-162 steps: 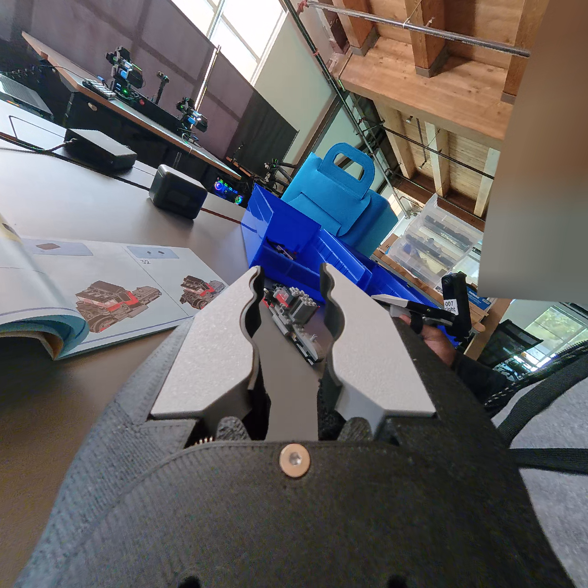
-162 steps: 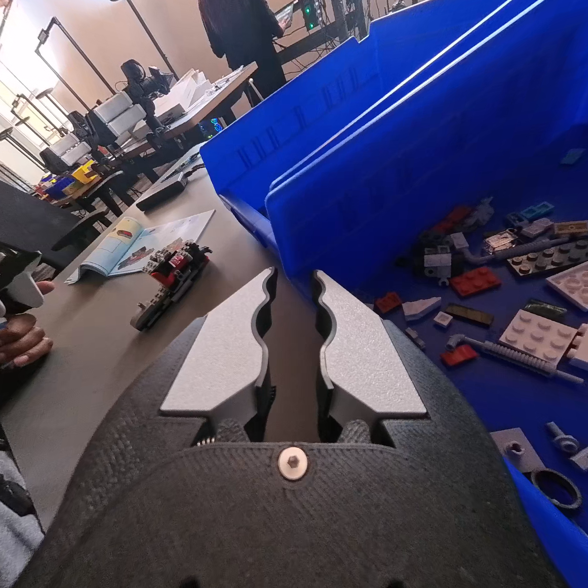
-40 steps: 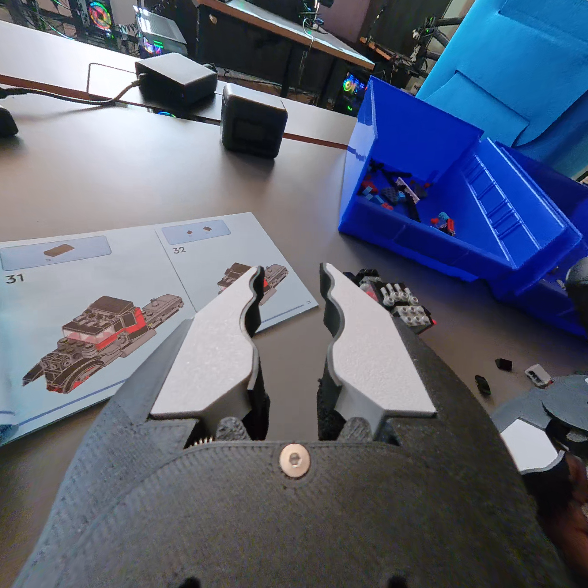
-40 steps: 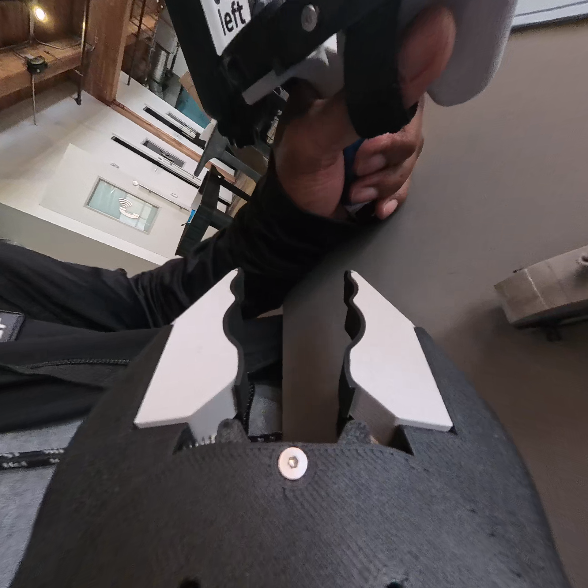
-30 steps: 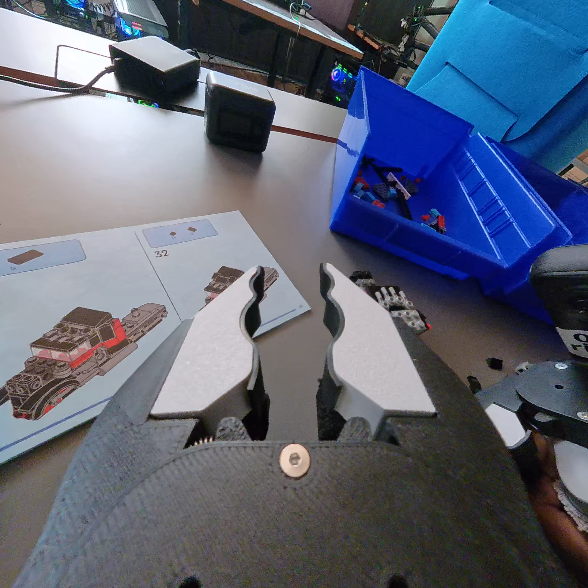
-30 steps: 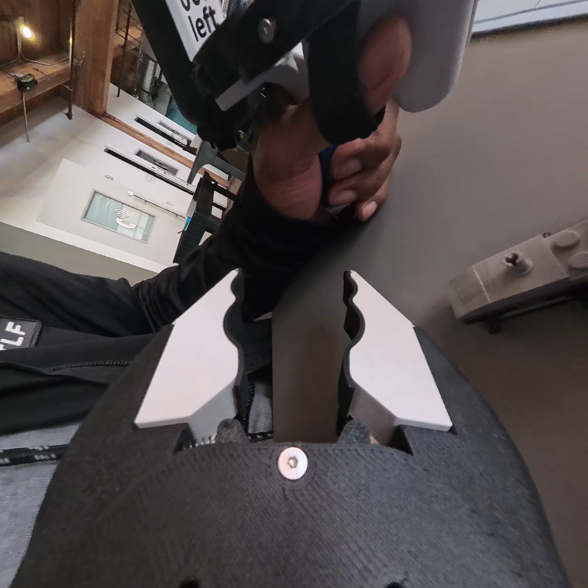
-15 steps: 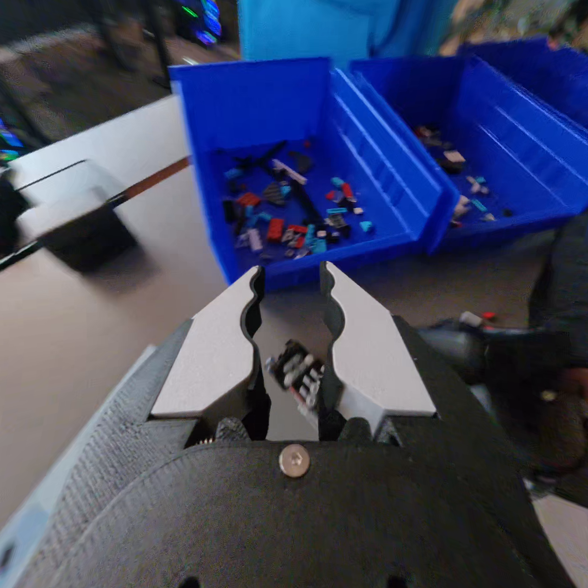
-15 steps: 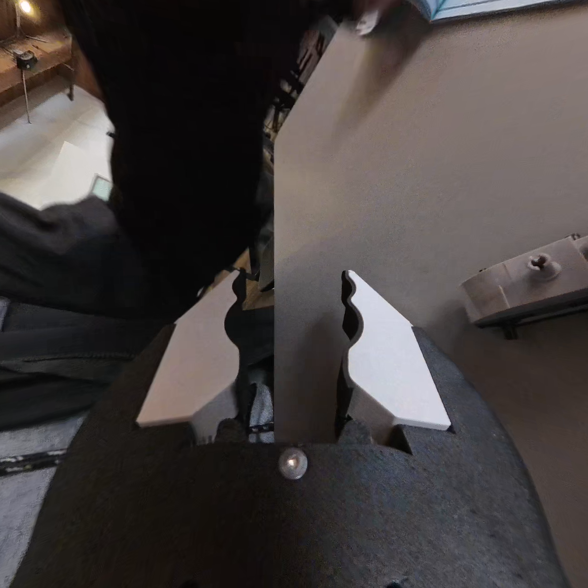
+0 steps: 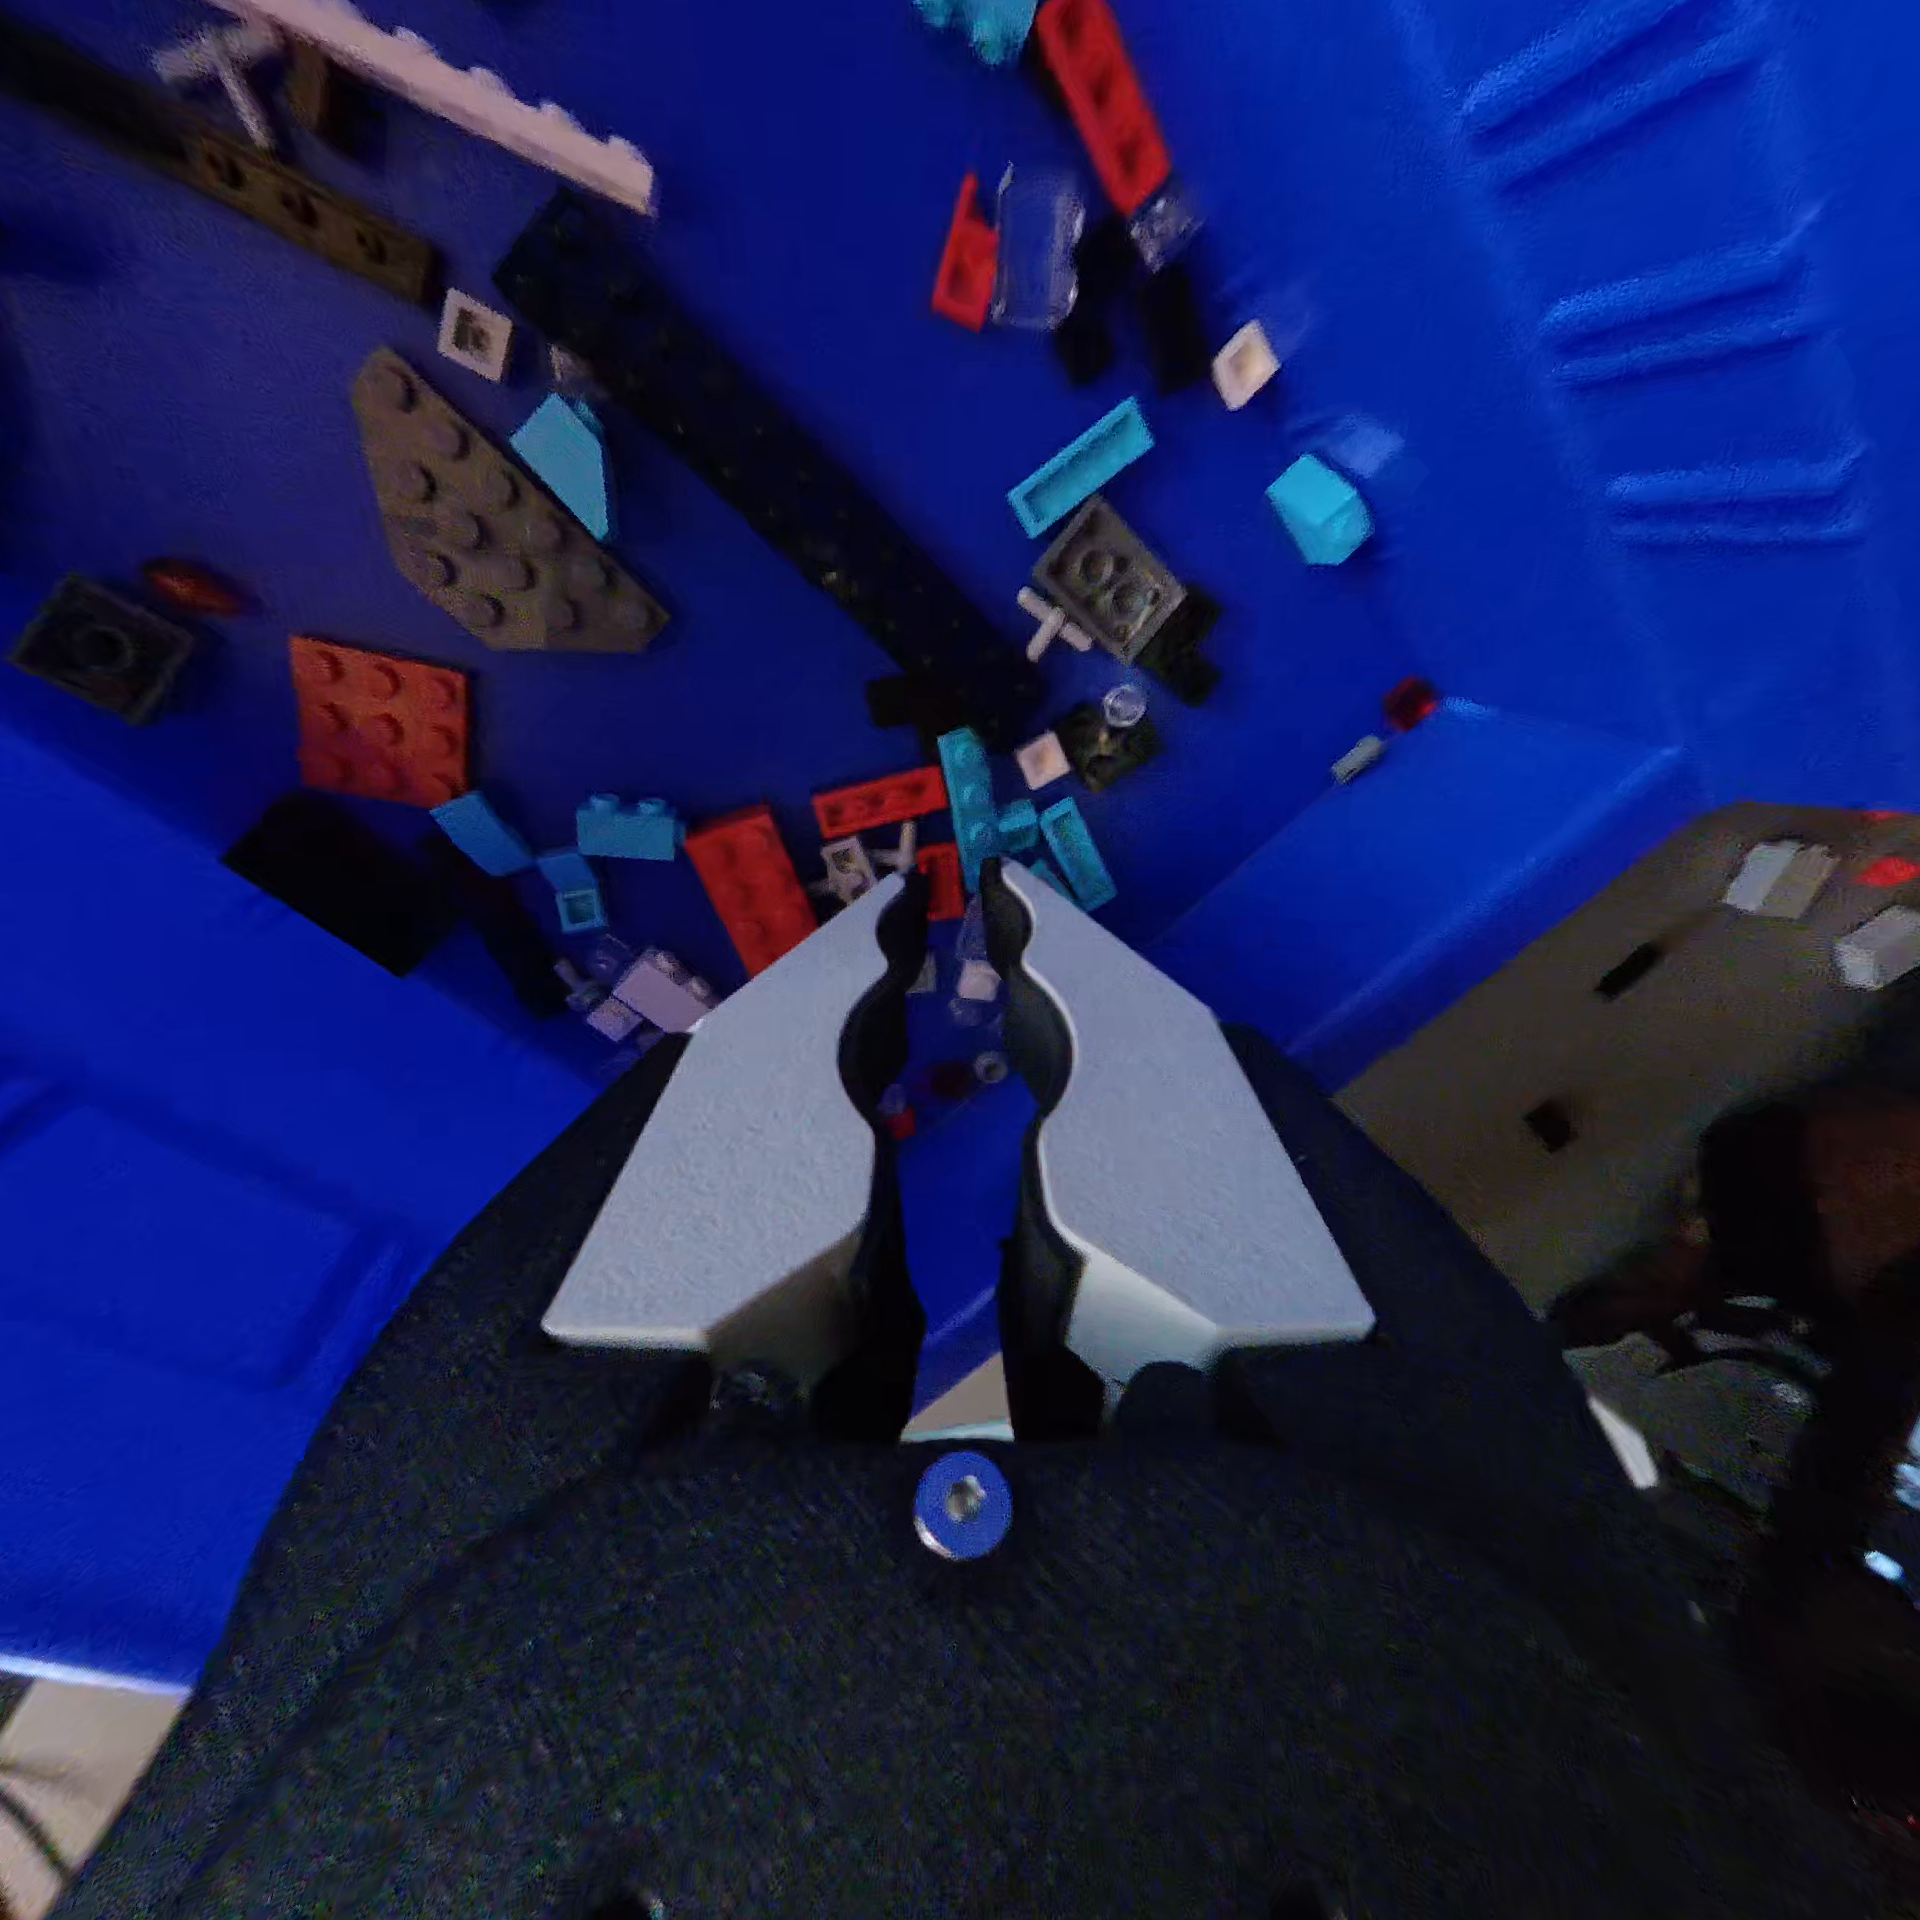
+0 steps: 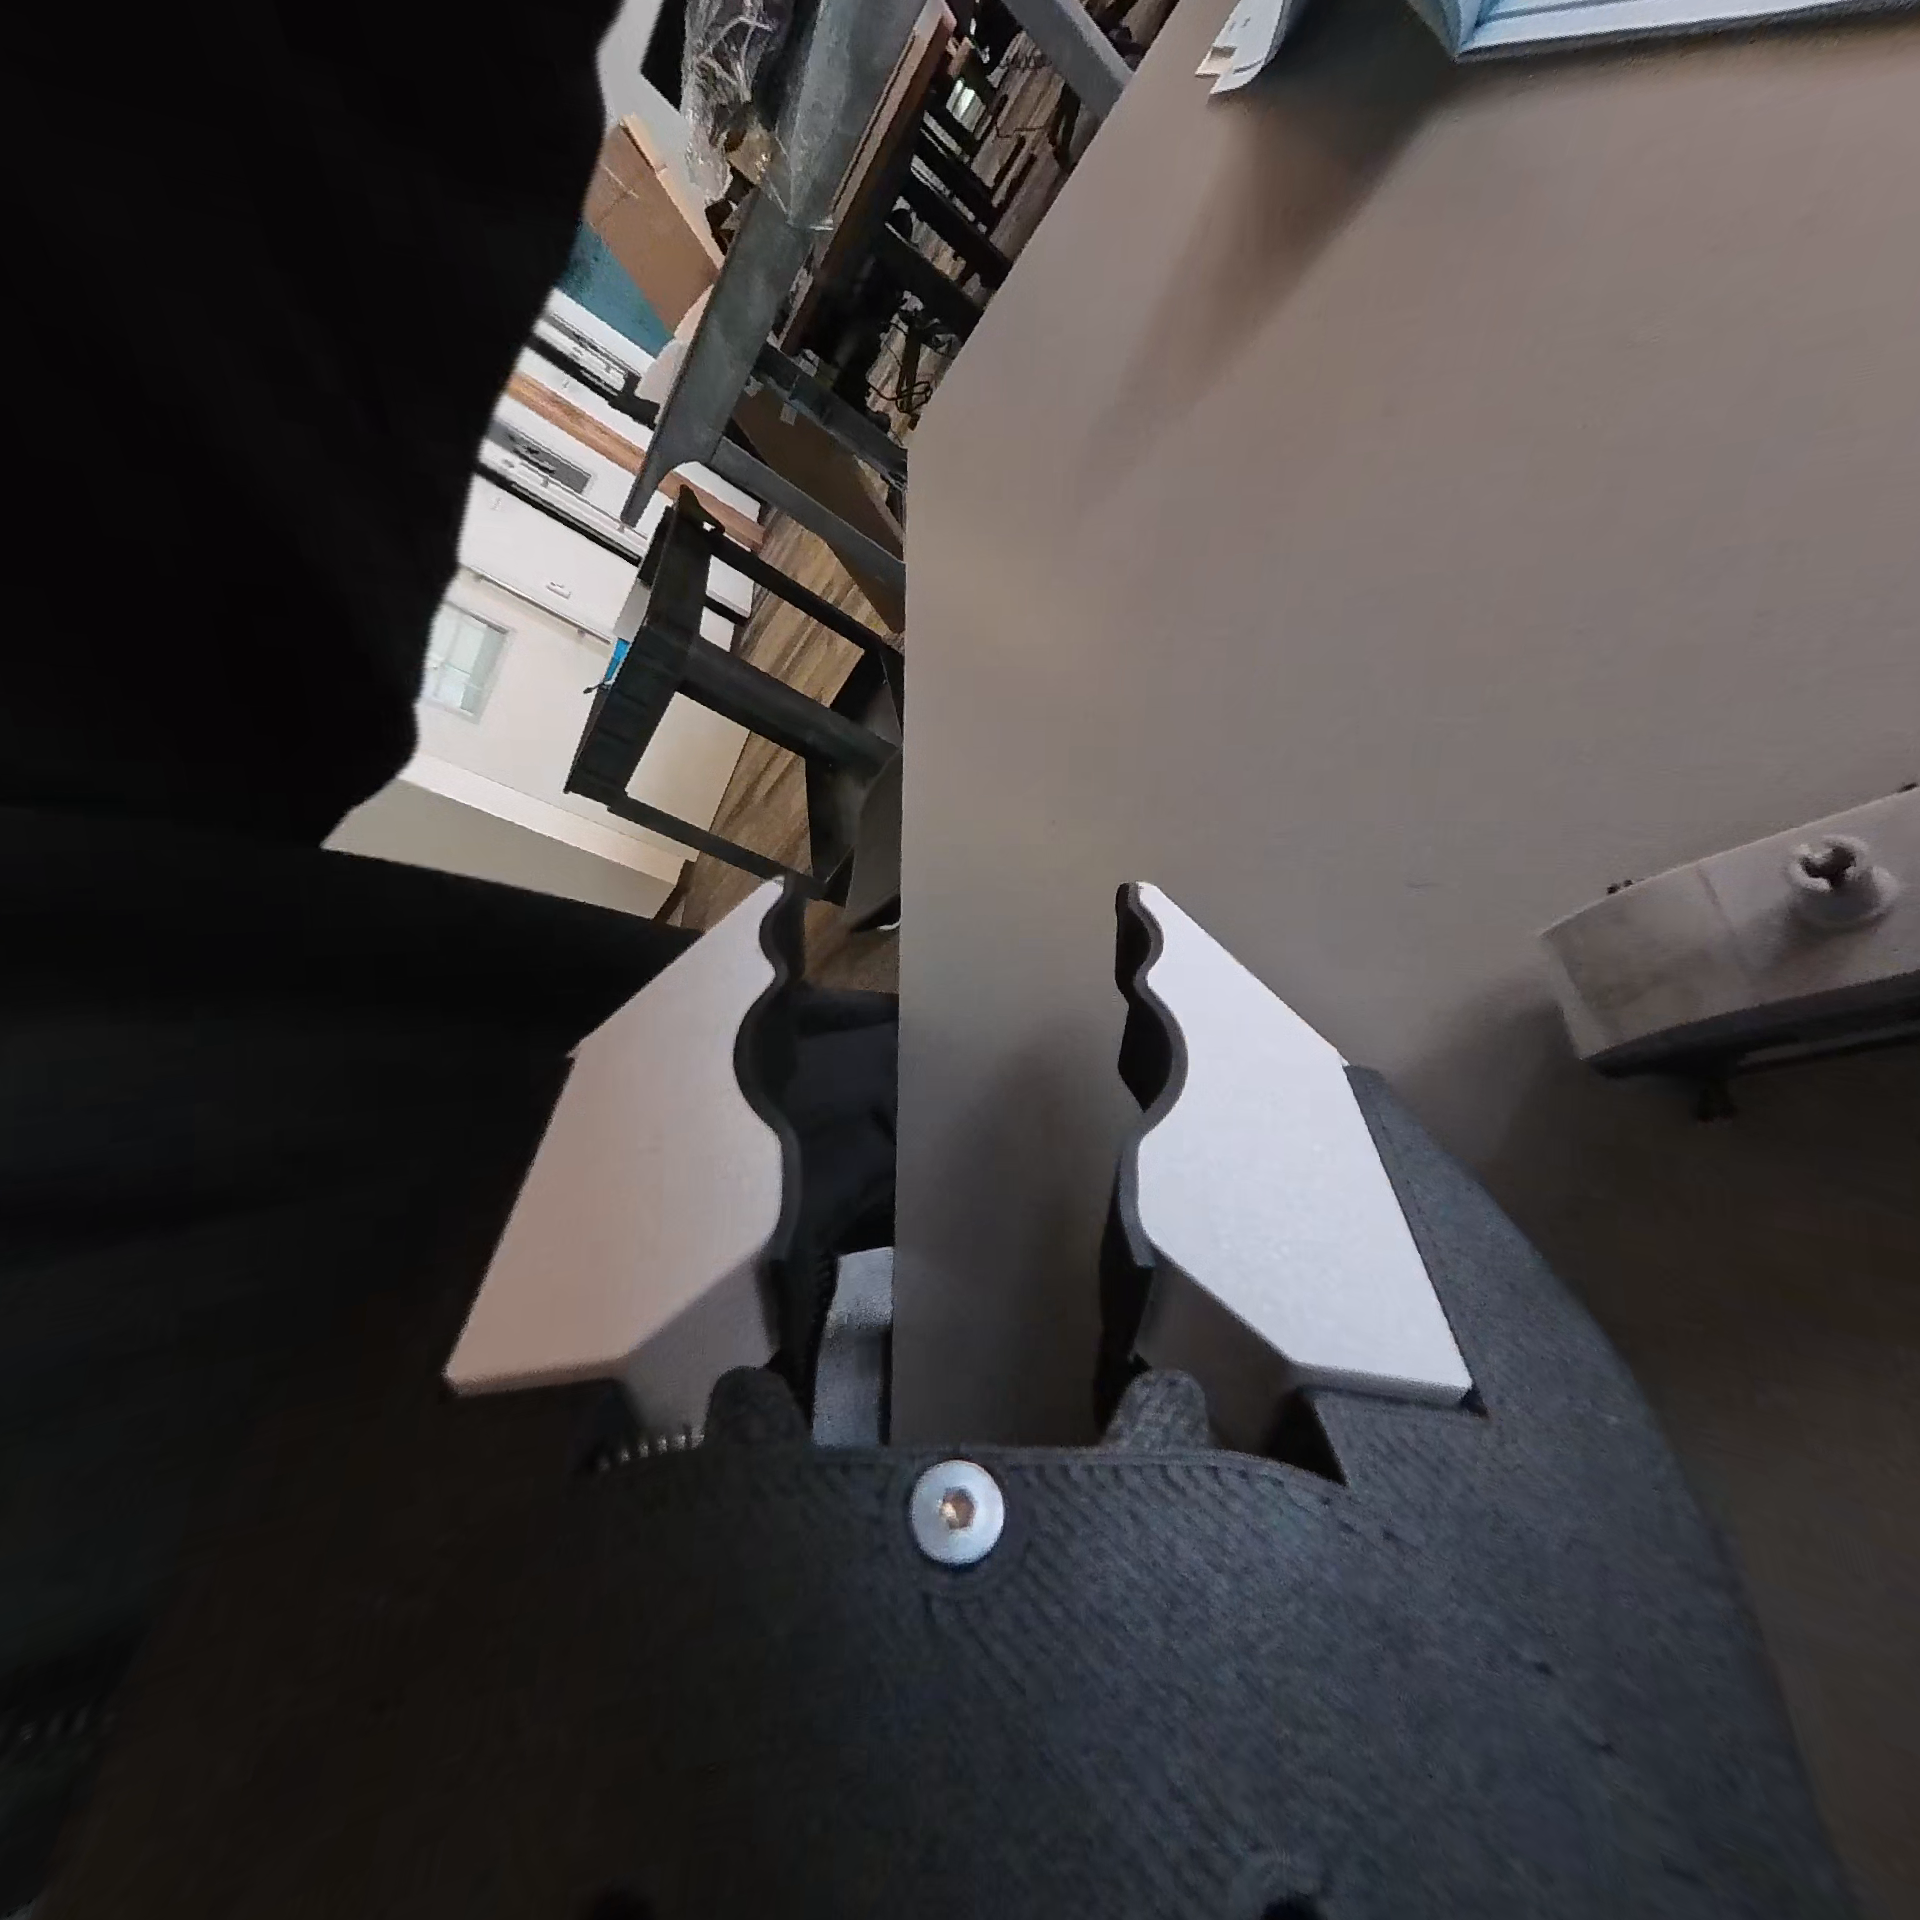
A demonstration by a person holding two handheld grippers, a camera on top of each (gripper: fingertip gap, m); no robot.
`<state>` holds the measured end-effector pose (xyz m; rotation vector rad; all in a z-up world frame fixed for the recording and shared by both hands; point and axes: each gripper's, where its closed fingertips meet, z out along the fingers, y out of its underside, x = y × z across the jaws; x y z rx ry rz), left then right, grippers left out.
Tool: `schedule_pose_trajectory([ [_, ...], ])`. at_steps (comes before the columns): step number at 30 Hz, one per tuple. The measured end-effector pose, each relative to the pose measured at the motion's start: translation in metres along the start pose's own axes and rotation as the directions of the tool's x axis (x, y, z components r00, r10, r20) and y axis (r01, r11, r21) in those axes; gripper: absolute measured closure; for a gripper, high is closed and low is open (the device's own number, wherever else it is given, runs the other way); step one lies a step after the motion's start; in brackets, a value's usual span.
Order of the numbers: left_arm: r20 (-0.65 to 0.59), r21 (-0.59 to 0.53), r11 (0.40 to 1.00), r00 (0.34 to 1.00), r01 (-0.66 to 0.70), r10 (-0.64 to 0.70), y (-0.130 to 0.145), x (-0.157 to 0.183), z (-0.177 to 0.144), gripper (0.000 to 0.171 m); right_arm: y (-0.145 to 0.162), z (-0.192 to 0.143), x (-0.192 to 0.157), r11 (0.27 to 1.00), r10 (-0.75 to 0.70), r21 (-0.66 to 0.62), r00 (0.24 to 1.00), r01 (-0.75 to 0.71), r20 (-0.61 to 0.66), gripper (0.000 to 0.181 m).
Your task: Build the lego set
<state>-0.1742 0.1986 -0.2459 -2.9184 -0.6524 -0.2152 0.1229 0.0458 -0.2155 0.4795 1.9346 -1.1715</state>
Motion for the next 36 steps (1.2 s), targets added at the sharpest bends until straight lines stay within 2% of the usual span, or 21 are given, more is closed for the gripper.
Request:
schedule_pose_trajectory([
  [4, 0.037, -0.071, 0.997, 0.998, -0.041, 0.044, 0.008, -0.004, 0.005, 0.161, 0.0, -0.001, -0.001, 1.0, -0.002, -0.002, 1.0, 0.002, 0.009, 0.121],
  [11, 0.08, -0.069, 0.994, 0.993, -0.083, 0.089, 0.001, -0.002, 0.006, 0.161, 0.001, 0.0, -0.002, 1.0, -0.01, -0.007, 1.0, 0.01, 0.006, 0.12],
  [19, 0.135, -0.119, 0.985, 0.981, -0.121, 0.137, 0.012, -0.01, 0.005, 0.152, 0.001, 0.0, -0.003, 1.0, -0.016, -0.01, 1.0, 0.016, 0.009, 0.12],
  [26, 0.17, -0.125, 0.979, 0.969, -0.161, 0.181, 0.009, -0.012, 0.008, 0.161, 0.002, 0.0, -0.003, 1.0, -0.016, -0.011, 1.0, 0.016, 0.011, 0.121],
  [31, 0.162, -0.072, 0.987, 0.974, -0.145, 0.155, 0.005, -0.009, 0.005, 0.162, 0.002, 0.0, -0.003, 1.0, -0.017, -0.01, 1.0, 0.017, 0.01, 0.121],
  [36, 0.166, 0.103, 0.99, 0.983, -0.101, 0.083, -0.002, 0.008, -0.025, 0.163, 0.001, 0.0, -0.003, 1.0, -0.018, -0.008, 1.0, 0.018, 0.008, 0.12],
])
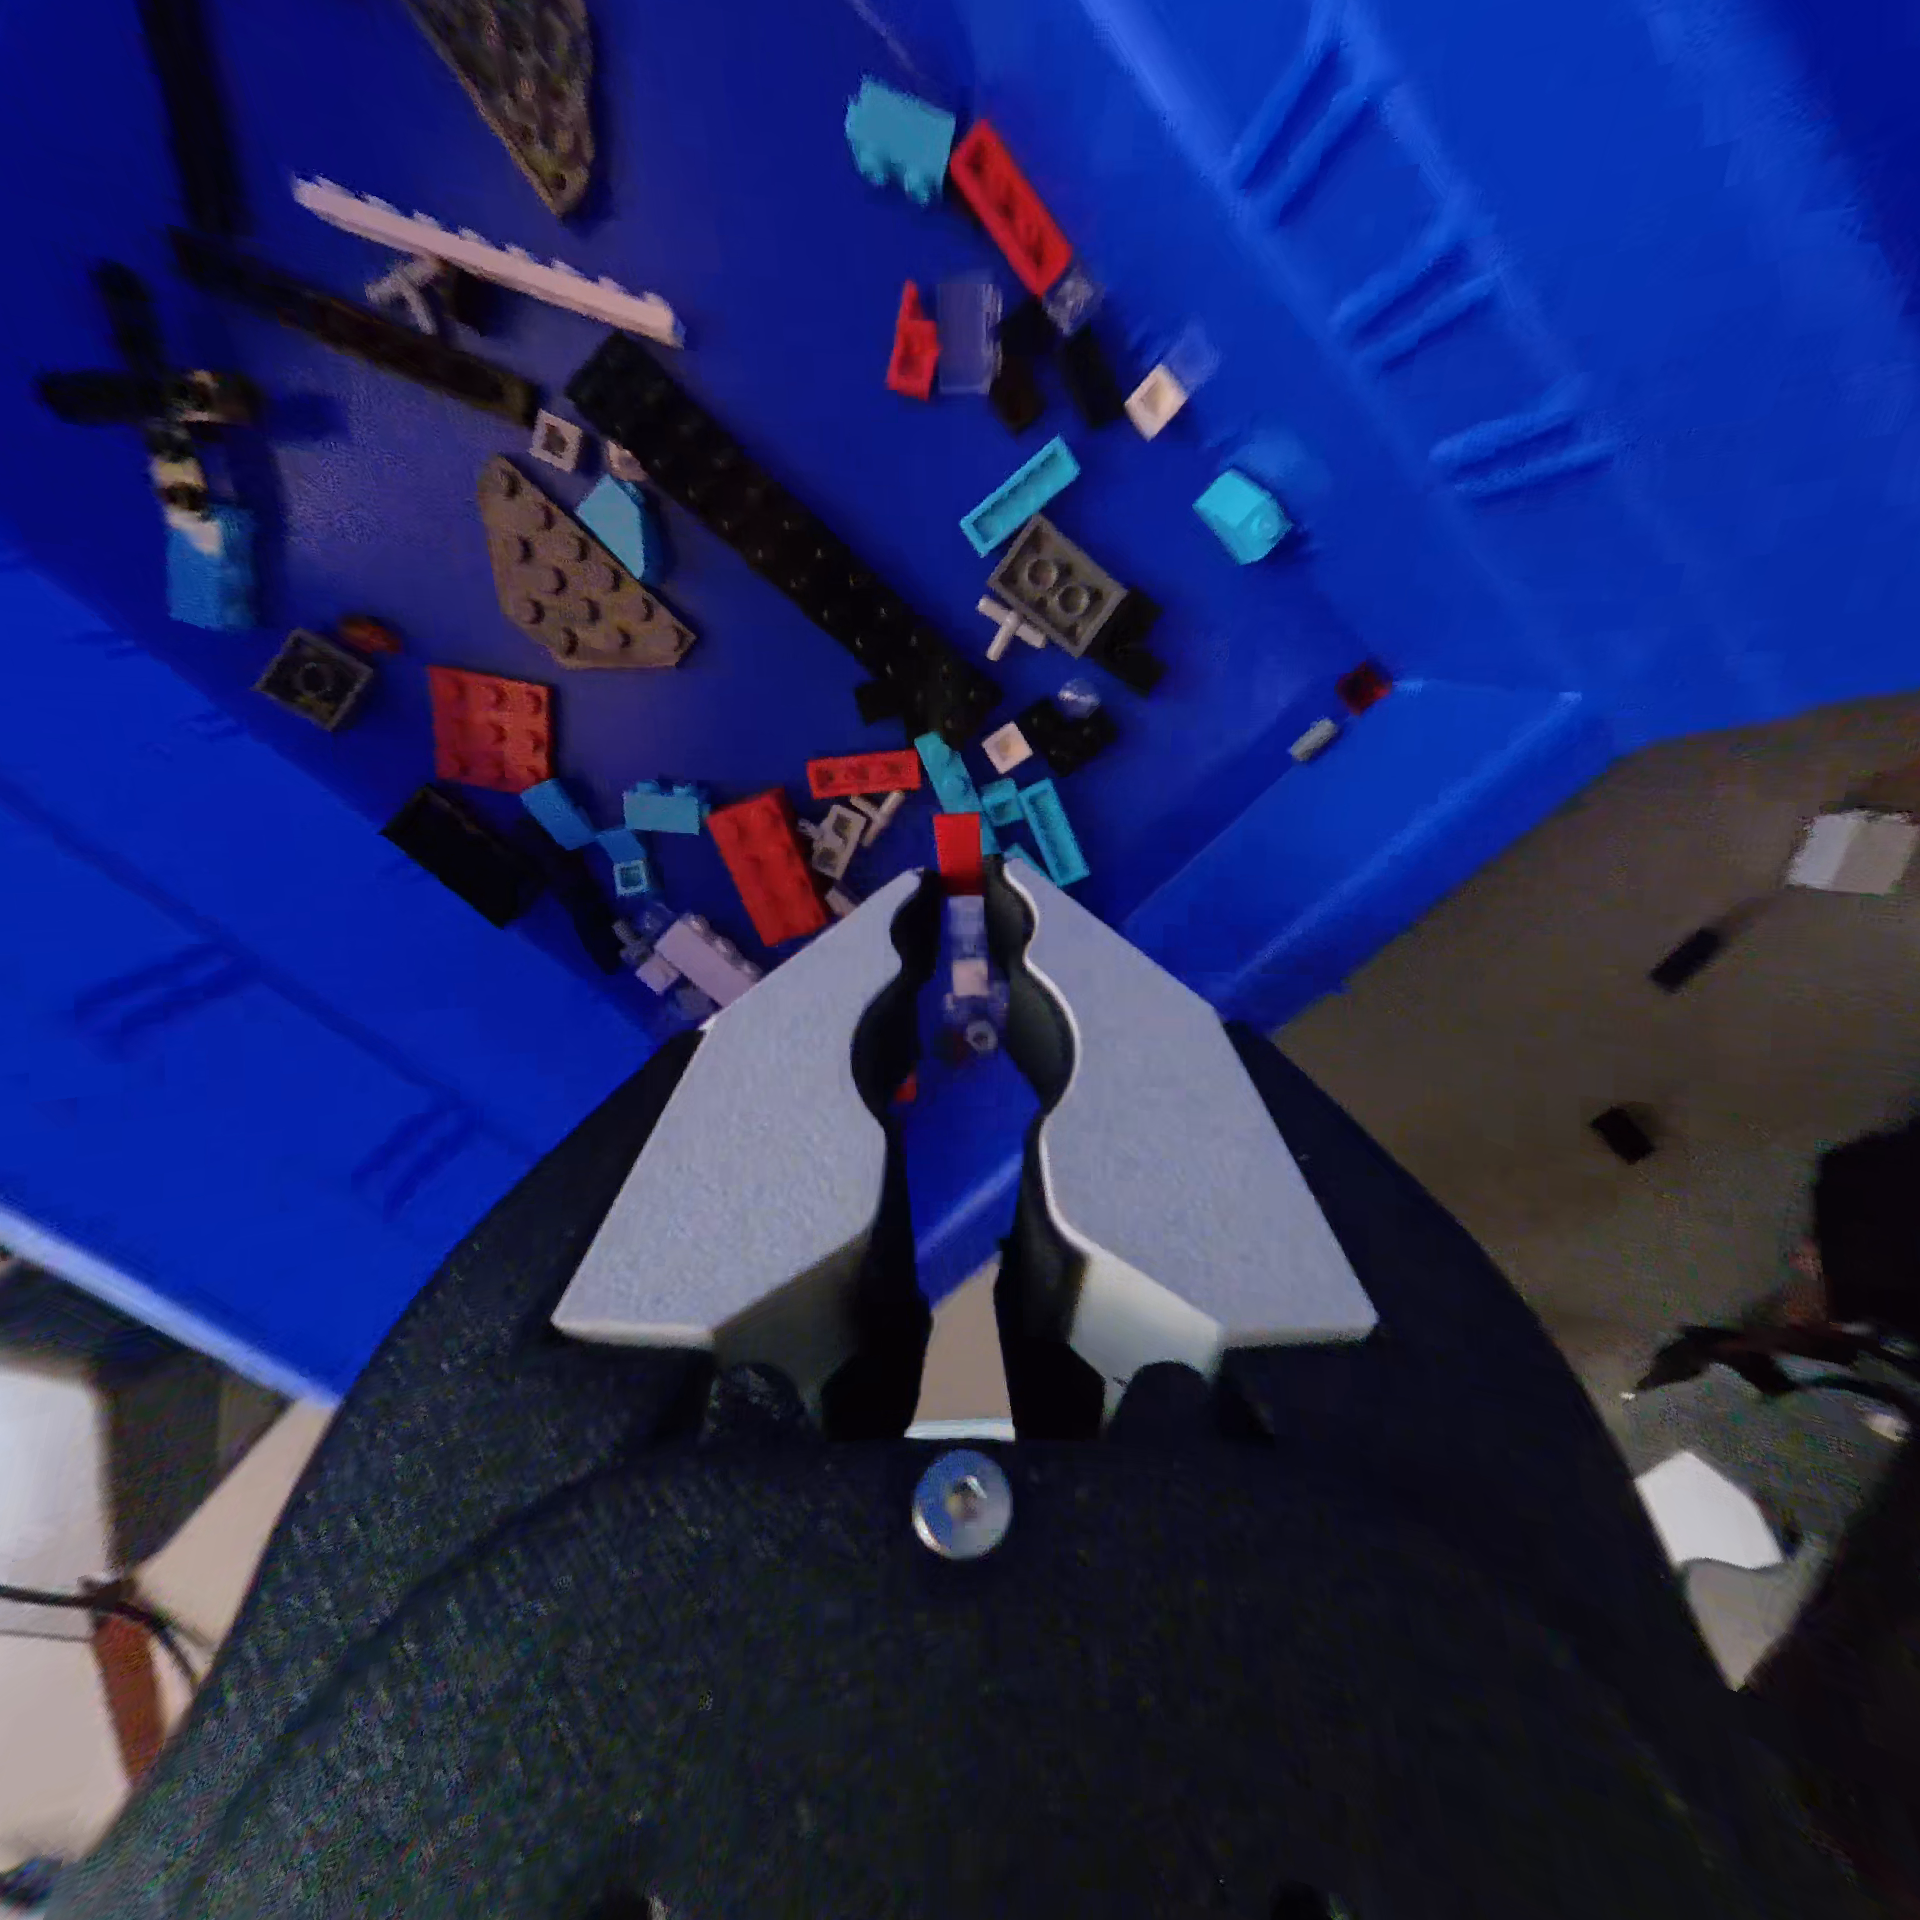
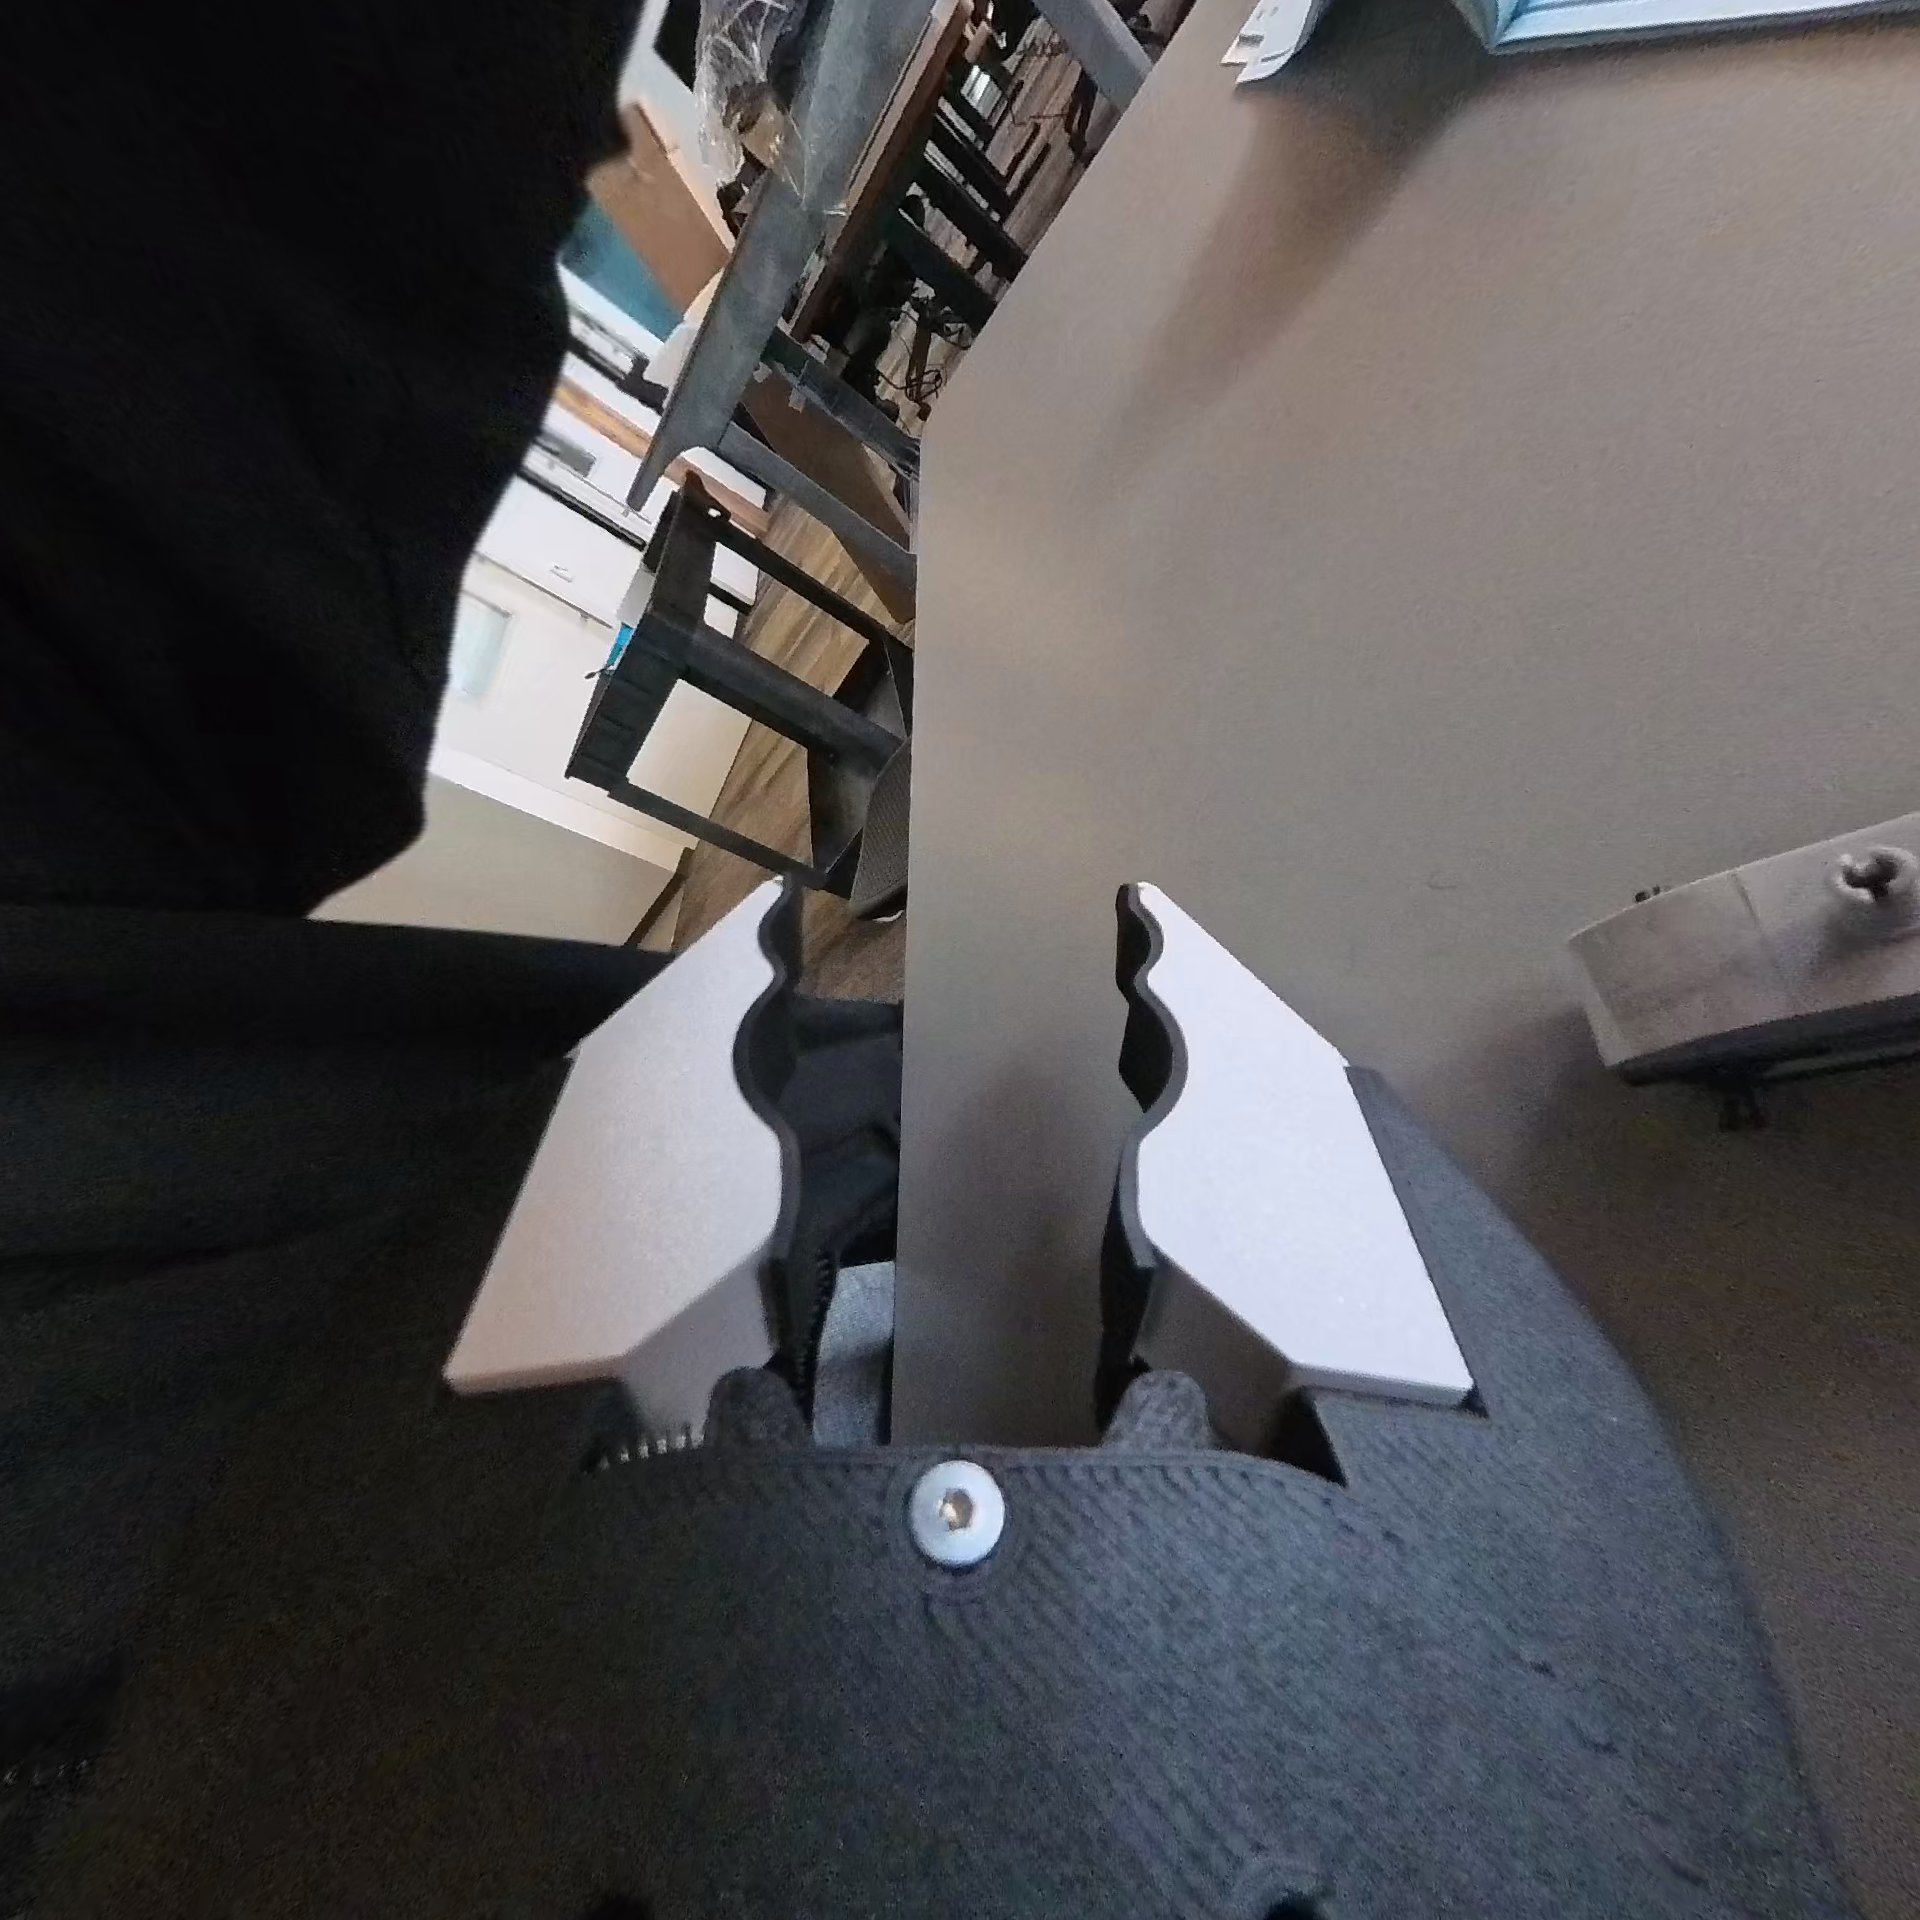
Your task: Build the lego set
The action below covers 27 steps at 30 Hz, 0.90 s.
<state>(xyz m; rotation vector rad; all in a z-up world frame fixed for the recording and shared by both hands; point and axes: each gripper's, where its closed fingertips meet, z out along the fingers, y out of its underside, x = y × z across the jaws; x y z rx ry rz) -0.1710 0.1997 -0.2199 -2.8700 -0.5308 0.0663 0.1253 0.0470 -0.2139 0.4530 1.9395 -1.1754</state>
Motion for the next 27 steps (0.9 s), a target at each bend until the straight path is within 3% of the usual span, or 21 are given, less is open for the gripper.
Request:
schedule_pose_trajectory([
  [4, -0.002, 0.225, 0.967, 0.993, 0.119, -0.122, 0.008, 0.022, -0.053, 0.163, -0.001, -0.001, 0.0, 1.0, -0.006, 0.007, 1.0, 0.006, -0.008, 0.12],
  [8, 0.007, 0.382, 0.882, 0.954, 0.275, -0.301, 0.065, 0.044, -0.086, 0.163, -0.001, -0.002, 0.0, 1.0, -0.016, 0.015, 1.0, 0.016, -0.019, 0.12],
  [12, -0.015, 0.456, 0.776, 0.875, 0.436, -0.484, 0.14, 0.068, -0.084, 0.163, 0.0, -0.003, 0.002, 1.0, -0.011, 0.016, 0.999, 0.012, -0.038, 0.119],
  [17, -0.027, 0.482, 0.683, 0.788, 0.549, -0.615, 0.205, 0.087, -0.062, 0.163, -0.014, -0.011, -0.006, 0.998, 0.038, 0.061, 0.998, -0.035, -0.043, 0.118],
  [19, -0.043, 0.478, 0.669, 0.776, 0.569, -0.629, 0.217, 0.093, -0.049, 0.163, -0.024, -0.027, -0.015, 0.995, 0.017, 0.099, 0.999, -0.012, -0.049, 0.118],
  [22, -0.045, 0.472, 0.678, 0.784, 0.563, -0.619, 0.223, 0.097, -0.035, 0.163, -0.028, -0.065, -0.014, 0.989, -0.049, 0.133, 0.985, 0.071, -0.165, 0.118],
  [25, -0.065, 0.475, 0.694, 0.808, 0.541, -0.586, 0.217, 0.1, -0.025, 0.163, -0.021, -0.13, 0.013, 0.977, -0.073, 0.153, 0.911, 0.147, -0.407, 0.118],
  [27, -0.061, 0.467, 0.712, 0.822, 0.525, -0.567, 0.215, 0.1, -0.018, 0.163, -0.002, -0.179, 0.038, 0.981, -0.061, 0.114, 0.807, 0.156, -0.588, 0.12],
])
